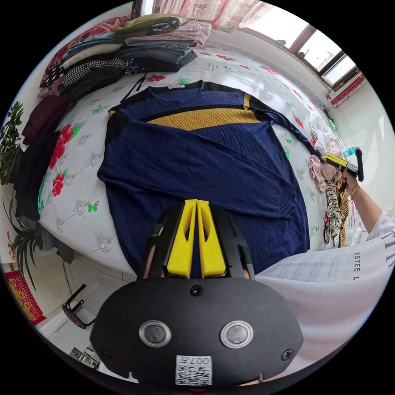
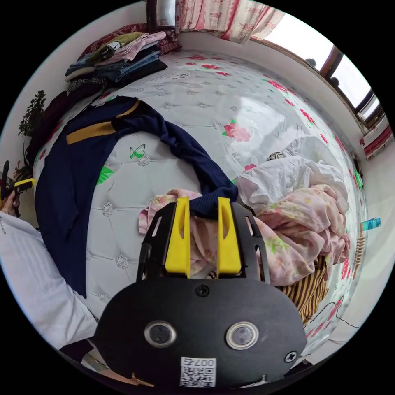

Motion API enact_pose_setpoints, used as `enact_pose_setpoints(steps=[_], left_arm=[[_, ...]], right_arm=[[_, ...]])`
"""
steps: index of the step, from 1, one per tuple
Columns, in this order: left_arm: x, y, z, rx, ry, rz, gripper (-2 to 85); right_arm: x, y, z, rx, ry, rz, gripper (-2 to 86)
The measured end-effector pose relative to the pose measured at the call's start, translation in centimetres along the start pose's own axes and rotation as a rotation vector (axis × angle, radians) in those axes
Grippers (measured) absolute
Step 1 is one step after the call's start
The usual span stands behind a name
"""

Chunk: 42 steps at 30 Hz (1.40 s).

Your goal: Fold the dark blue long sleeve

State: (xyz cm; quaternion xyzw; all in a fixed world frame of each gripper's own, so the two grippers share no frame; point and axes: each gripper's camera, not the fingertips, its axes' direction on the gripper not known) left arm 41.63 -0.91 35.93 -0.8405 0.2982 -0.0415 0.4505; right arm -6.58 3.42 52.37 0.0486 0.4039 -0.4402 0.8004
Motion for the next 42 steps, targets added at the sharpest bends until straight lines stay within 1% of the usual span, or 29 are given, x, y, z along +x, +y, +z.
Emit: enact_pose_setpoints(steps=[1, 3, 5, 6, 9, 11, 12, 14, 15, 17, 18, 20, 22, 24, 26, 27, 28, 30, 32, 33, 35, 36, 38, 40, 42], left_arm=[[0.1, -0.2, 0.1, -0.003, 0.001, 0.004, -1.0], [0.1, -0.9, 0.4, -0.009, -0.001, 0.014, -1.0], [-0.2, -1.2, 0.4, -0.004, 0.001, 0.020, -1.0], [-0.4, -1.2, 0.4, 0.000, 0.003, 0.020, -1.0], [-1.4, -1.0, 0.3, 0.014, 0.022, 0.005, -1.0], [-2.0, -0.6, 0.0, 0.030, 0.038, -0.012, -1.0], [-2.5, -0.3, -0.3, 0.044, 0.050, -0.023, -1.0], [-3.3, 0.3, -0.9, 0.073, 0.066, -0.042, -1.0], [-3.8, 0.8, -1.4, 0.094, 0.077, -0.054, -1.0], [-4.6, 1.6, -1.9, 0.120, 0.098, -0.076, -1.0], [-5.2, 2.2, -2.1, 0.134, 0.115, -0.089, -1.0], [-5.9, 3.1, -2.3, 0.149, 0.136, -0.106, -1.0], [-6.5, 4.0, -2.5, 0.165, 0.152, -0.118, -1.0], [-7.0, 5.4, -2.6, 0.183, 0.193, -0.119, -1.0], [-7.4, 6.3, -2.3, 0.178, 0.231, -0.124, -1.0], [-7.6, 7.0, -2.0, 0.177, 0.251, -0.127, -1.0], [-7.6, 7.3, -1.9, 0.175, 0.263, -0.124, -0.9], [-7.8, 8.2, -1.2, 0.151, 0.287, -0.114, -0.9], [-7.9, 8.8, -0.8, 0.139, 0.293, -0.107, -0.8], [-8.0, 9.3, -0.6, 0.133, 0.299, -0.107, -0.7], [-8.4, 10.0, -0.4, 0.124, 0.308, -0.118, -0.2], [-8.6, 10.5, -0.4, 0.123, 0.319, -0.125, 0.5], [-9.1, 11.3, -0.2, 0.117, 0.335, -0.141, 2.0], [-9.5, 12.2, -0.1, 0.116, 0.335, -0.161, 3.6], [-9.7, 13.2, 0.2, 0.113, 0.348, -0.173, 5.3]], right_arm=[[0.4, -1.1, 0.7, -0.045, -0.006, 0.027, 3.7], [1.2, -2.6, 1.0, -0.116, 0.060, 0.080, 1.7], [2.1, -4.5, -1.4, -0.092, 0.165, 0.105, 0.5], [2.3, -5.1, -2.5, -0.070, 0.174, 0.107, 0.3], [3.4, -8.2, -9.6, 0.068, 0.132, 0.129, -0.1], [2.1, -10.7, -17.2, 0.246, 0.102, 0.109, -0.2], [1.4, -11.2, -19.4, 0.299, 0.093, 0.091, -0.2], [-3.4, -12.7, -28.6, 0.513, 0.016, -0.035, -0.3], [-4.9, -12.8, -30.9, 0.573, -0.007, -0.078, -0.3], [-11.4, -12.5, -38.6, 0.777, -0.132, -0.280, -0.3], [-13.0, -12.5, -39.9, 0.809, -0.163, -0.331, -0.3], [-19.2, -12.9, -42.9, 0.856, -0.239, -0.490, -0.3], [-23.4, -13.5, -43.0, 0.843, -0.300, -0.566, -0.3], [-27.7, -14.3, -41.6, 0.768, -0.362, -0.650, -0.3], [-33.2, -15.1, -37.5, 0.651, -0.411, -0.701, -0.2], [-34.7, -15.2, -36.2, 0.612, -0.403, -0.712, -0.2], [-37.6, -15.4, -33.4, 0.535, -0.393, -0.716, -0.2], [-41.9, -15.5, -28.8, 0.440, -0.457, -0.726, -0.1], [-47.5, -15.4, -23.0, 0.305, -0.611, -0.728, 0.1], [-48.9, -15.3, -21.8, 0.285, -0.651, -0.728, 0.2], [-54.2, -14.6, -18.0, 0.201, -0.738, -0.803, 0.9], [-55.3, -14.4, -17.3, 0.178, -0.749, -0.813, 1.1], [-58.5, -13.5, -15.9, 0.110, -0.848, -0.883, 2.1], [-59.4, -12.8, -15.8, 0.091, -0.905, -0.935, 2.7], [-59.0, -12.3, -16.0, 0.106, -0.901, -0.977, 3.2]])
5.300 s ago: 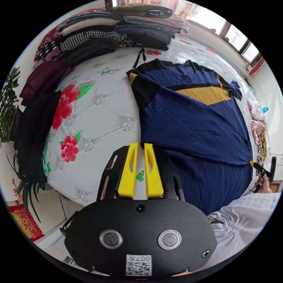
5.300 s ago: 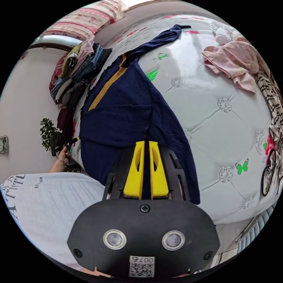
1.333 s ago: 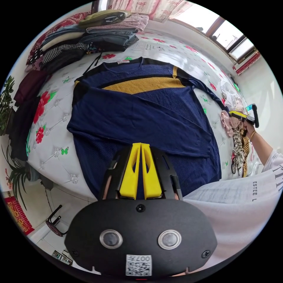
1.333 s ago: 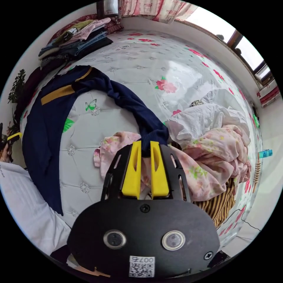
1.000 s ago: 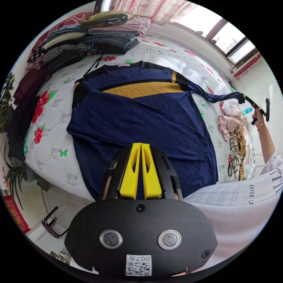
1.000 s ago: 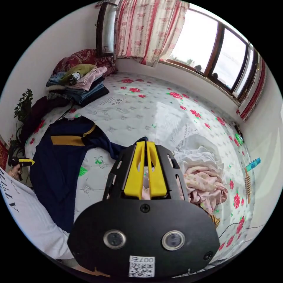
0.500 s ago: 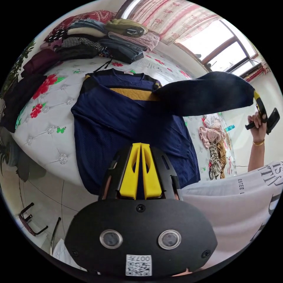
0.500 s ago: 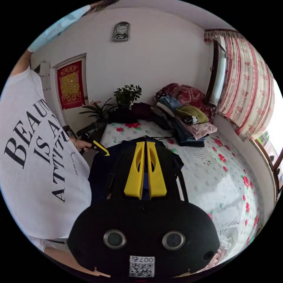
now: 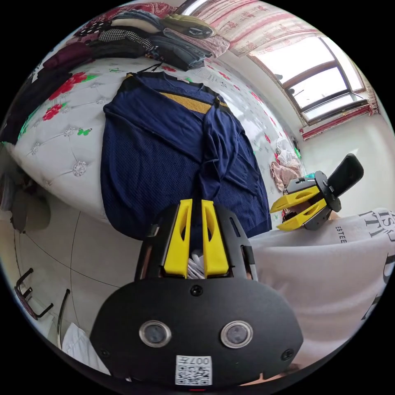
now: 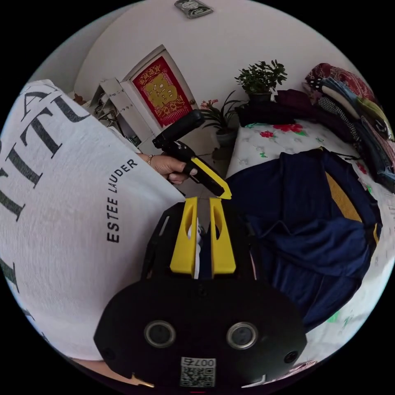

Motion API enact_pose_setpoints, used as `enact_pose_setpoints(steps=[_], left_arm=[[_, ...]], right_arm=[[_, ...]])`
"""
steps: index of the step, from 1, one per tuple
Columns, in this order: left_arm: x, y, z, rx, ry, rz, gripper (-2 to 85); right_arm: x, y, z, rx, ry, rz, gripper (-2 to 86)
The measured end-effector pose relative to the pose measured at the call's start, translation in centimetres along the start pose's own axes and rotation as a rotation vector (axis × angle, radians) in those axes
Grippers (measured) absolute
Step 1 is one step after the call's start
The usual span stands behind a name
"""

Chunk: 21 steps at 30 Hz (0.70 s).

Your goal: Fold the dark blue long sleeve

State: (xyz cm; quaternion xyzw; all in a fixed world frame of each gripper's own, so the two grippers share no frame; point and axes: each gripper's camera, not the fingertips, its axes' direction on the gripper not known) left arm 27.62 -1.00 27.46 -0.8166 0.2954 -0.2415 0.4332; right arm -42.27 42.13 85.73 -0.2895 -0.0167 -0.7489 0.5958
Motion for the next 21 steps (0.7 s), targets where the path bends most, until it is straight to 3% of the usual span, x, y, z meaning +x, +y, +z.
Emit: enact_pose_setpoints(steps=[3, 9, 14, 16, 21], left_arm=[[0.1, 0.4, 0.4, 0.005, 0.031, 0.010, 7.8], [1.2, -1.6, 3.4, -0.052, 0.049, 0.086, 13.4], [2.8, -3.6, 7.5, -0.164, -0.054, 0.152, 8.3], [3.1, -4.1, 8.0, -0.179, -0.138, 0.163, 3.2], [1.4, -4.0, 5.2, -0.143, 0.010, 0.146, -0.4]], right_arm=[[1.9, 1.8, -1.9, -0.001, 0.082, 0.027, 3.7], [13.6, 8.7, -9.0, -0.024, 0.468, 0.390, 3.8], [22.5, 12.9, -14.5, -0.064, 0.746, 0.621, 3.2], [25.0, 13.1, -15.1, -0.077, 0.758, 0.656, 2.9], [30.4, 13.6, -14.0, -0.098, 0.663, 0.748, 1.6]])
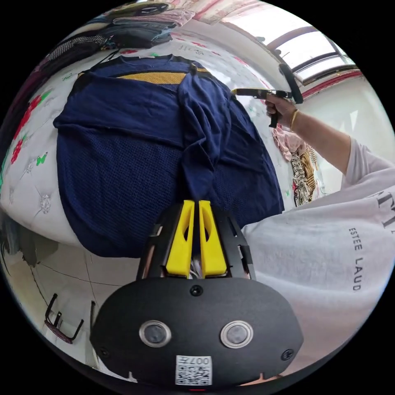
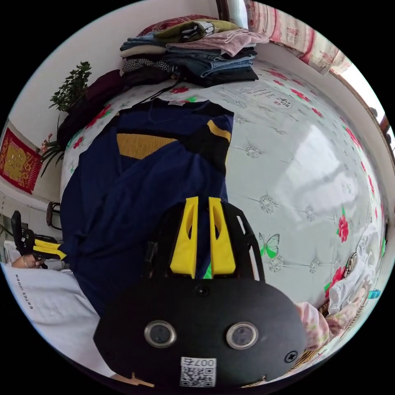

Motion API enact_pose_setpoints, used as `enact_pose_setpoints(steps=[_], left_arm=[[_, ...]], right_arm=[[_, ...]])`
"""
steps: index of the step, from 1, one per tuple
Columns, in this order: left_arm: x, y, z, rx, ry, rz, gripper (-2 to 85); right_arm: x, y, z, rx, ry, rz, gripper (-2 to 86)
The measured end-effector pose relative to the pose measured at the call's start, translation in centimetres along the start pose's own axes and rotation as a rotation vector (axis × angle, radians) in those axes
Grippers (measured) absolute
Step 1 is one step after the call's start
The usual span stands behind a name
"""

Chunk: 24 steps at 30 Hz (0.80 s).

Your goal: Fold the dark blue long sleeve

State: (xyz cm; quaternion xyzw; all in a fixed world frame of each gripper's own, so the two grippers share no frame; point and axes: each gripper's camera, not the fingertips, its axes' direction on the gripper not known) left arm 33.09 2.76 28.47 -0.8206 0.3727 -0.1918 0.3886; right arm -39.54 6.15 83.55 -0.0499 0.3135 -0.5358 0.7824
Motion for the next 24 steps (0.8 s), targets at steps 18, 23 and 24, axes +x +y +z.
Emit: enact_pose_setpoints(steps=[18, 23, 24], left_arm=[[-4.3, 3.5, -3.8, 0.180, 0.194, -0.139, -0.5], [-4.5, 5.2, -3.8, 0.131, 0.082, -0.134, -0.2], [-4.6, 5.6, -3.7, 0.135, 0.080, -0.155, -0.2]], right_arm=[[-1.1, -2.6, -8.2, 0.124, -0.007, -0.182, -0.1], [-1.4, -7.0, -5.1, 0.016, -0.048, -0.212, -0.1], [-1.4, -7.3, -4.4, -0.011, -0.053, -0.211, -0.1]])
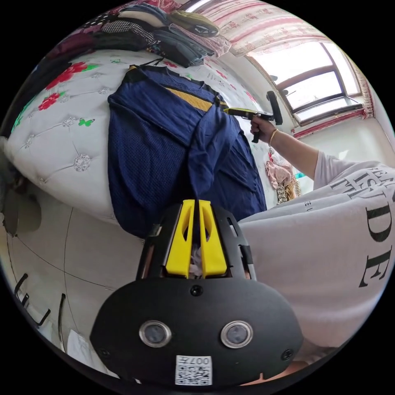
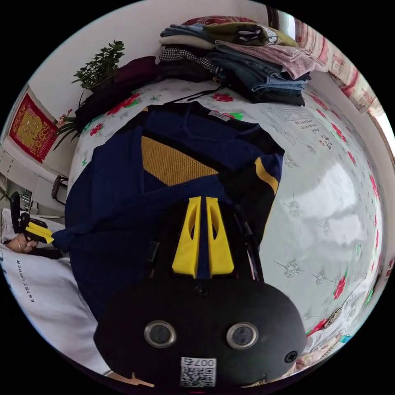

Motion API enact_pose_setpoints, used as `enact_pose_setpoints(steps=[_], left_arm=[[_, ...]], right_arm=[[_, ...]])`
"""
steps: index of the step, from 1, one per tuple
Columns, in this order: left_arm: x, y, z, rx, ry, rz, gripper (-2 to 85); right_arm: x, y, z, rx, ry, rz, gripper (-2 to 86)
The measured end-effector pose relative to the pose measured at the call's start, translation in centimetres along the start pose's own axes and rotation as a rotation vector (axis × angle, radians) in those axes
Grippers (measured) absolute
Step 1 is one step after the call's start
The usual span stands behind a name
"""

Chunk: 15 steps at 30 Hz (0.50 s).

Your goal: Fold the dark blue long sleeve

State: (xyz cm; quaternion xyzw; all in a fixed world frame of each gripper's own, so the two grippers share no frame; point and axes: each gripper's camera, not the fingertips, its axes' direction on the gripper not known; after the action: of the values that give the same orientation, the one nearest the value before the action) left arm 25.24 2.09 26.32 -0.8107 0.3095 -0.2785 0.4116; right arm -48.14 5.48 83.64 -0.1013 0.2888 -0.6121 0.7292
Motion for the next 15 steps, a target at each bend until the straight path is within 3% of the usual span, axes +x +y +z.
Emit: enact_pose_setpoints(steps=[2, 7, 15], left_arm=[[-0.1, 0.6, -0.2, 0.018, 0.011, -0.016, 0.1], [0.3, 2.2, -1.3, 0.074, -0.036, -0.040, 3.8], [7.9, 3.0, 1.2, 0.012, -0.197, 0.268, 8.9]], right_arm=[[0.1, -0.4, 0.8, -0.057, -0.043, 0.035, -0.2], [-3.5, 3.1, -4.2, 0.071, -0.110, 0.018, -0.2], [-9.6, 14.7, -11.6, 0.093, -0.214, 0.027, -0.1]])
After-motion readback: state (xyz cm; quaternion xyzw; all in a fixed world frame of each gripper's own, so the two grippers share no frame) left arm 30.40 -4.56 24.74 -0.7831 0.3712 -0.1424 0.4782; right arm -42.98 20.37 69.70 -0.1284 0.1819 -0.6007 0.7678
